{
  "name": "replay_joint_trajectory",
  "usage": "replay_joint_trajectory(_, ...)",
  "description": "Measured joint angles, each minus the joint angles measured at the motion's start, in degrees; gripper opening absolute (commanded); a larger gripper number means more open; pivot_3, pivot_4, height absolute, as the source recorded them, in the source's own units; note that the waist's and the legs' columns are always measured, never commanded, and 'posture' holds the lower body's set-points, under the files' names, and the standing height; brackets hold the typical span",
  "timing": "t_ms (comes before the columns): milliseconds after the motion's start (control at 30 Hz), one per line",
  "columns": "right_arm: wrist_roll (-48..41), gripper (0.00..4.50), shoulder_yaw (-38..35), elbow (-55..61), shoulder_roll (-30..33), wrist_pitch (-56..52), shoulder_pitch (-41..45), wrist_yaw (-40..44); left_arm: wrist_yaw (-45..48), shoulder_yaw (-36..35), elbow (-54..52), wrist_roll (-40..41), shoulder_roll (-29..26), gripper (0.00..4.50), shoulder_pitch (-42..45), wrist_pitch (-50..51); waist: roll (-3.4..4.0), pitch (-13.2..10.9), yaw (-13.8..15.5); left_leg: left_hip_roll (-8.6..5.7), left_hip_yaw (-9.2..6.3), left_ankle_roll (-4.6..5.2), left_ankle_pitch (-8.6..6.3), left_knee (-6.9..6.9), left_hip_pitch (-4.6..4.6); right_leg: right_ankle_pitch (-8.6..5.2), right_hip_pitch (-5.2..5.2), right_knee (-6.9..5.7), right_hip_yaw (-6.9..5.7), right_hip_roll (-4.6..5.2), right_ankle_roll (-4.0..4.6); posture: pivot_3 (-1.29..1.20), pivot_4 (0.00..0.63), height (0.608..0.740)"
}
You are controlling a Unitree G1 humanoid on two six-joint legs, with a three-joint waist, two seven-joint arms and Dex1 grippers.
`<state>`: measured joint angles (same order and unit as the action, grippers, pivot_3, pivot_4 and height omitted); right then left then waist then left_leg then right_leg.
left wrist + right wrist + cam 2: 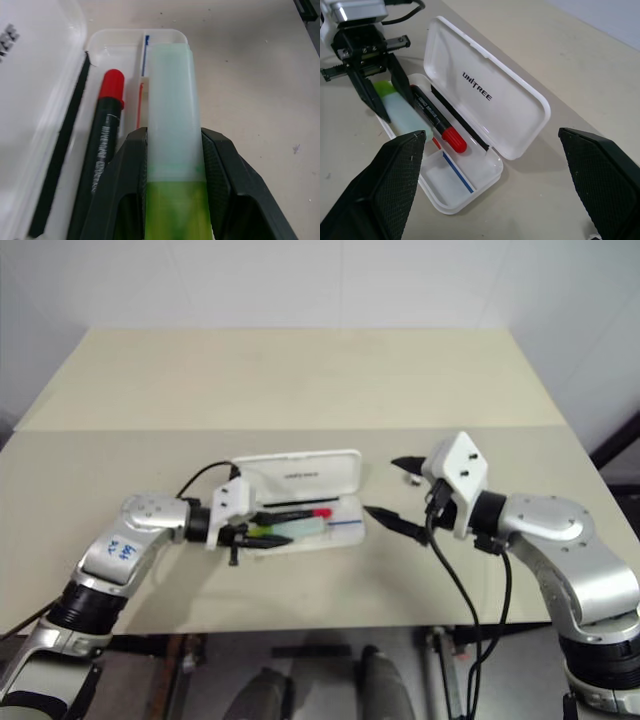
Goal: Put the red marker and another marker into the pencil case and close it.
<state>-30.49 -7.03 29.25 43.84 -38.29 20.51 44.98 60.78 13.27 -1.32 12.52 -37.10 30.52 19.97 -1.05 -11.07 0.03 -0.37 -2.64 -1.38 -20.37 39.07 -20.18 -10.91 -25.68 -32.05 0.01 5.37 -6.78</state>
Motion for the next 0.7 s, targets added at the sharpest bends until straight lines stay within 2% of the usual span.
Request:
replay_joint_trajectory(500,-0.5,4.5,-0.2,1.1,0.8,-0.8,-0.9,-1.2,0.8,0.3,2.2,-3.5,0.0,1.1,1.0,-1.8,0.0,0.0,0.0,-0.01,0.03,0.01,0.01,0.03,0.01,0.01,0.0,-0.03,0.04,0.0,-0.02,0.0,0.15,0.74)
replay_joint_trajectory(533,-0.5,4.5,-0.2,1.1,0.8,-0.8,-0.9,-1.2,0.9,0.3,2.2,-3.5,0.1,1.82,1.0,-1.8,0.0,0.0,0.0,-0.01,0.03,0.01,0.01,0.03,0.01,0.01,0.0,-0.03,0.04,0.0,-0.02,0.0,0.15,0.74)
replay_joint_trajectory(567,-0.5,4.5,-0.2,1.1,0.8,-0.8,-0.9,-1.2,0.9,0.2,2.2,-3.5,0.3,2.02,1.0,-1.8,0.0,0.0,0.0,-0.01,0.03,0.01,0.01,0.03,0.01,0.01,0.0,-0.03,0.04,0.0,-0.02,0.0,0.15,0.74)
replay_joint_trajectory(700,-0.5,4.5,-0.2,1.1,1.0,-0.8,-0.9,-1.3,1.0,0.2,1.6,-3.0,0.6,3.36,1.2,-1.0,0.0,0.0,0.0,-0.01,0.04,0.01,0.01,0.04,0.01,0.02,0.0,-0.04,0.05,0.0,-0.03,0.0,0.15,0.74)
